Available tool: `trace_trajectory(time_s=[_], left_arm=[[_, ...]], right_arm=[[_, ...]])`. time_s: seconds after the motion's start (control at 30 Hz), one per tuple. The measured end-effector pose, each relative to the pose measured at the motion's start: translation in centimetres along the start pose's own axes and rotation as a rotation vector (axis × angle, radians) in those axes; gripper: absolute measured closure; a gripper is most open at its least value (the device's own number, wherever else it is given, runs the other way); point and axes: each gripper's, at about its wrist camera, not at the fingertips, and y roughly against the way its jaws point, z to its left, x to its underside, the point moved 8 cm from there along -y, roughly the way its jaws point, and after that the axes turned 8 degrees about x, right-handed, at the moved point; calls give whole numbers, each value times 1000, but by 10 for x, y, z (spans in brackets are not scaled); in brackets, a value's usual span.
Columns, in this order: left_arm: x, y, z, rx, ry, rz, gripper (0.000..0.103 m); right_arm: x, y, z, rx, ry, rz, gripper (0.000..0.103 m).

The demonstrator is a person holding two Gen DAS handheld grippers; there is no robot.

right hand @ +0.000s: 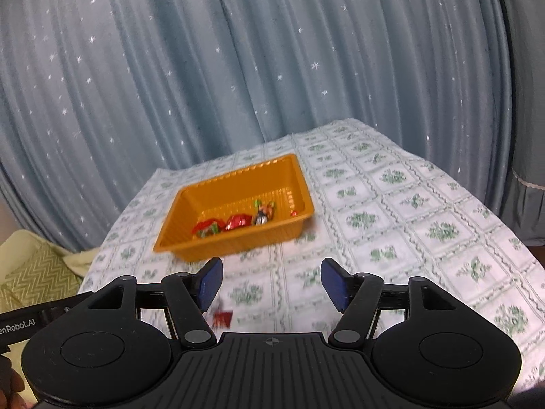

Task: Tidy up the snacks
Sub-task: 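Withdraw both tools from the tray toward the clear bar and red packet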

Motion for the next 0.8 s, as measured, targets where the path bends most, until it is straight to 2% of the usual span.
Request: trace_trajectory(time_s=[0.33,0.8], left_arm=[[23,12,13,-41,-6,36,27],[29,3,17,-13,-27,80,25]], right_arm=[[26,7,12,-22,46,57,38],[36,2,14,-21,77,87,38]])
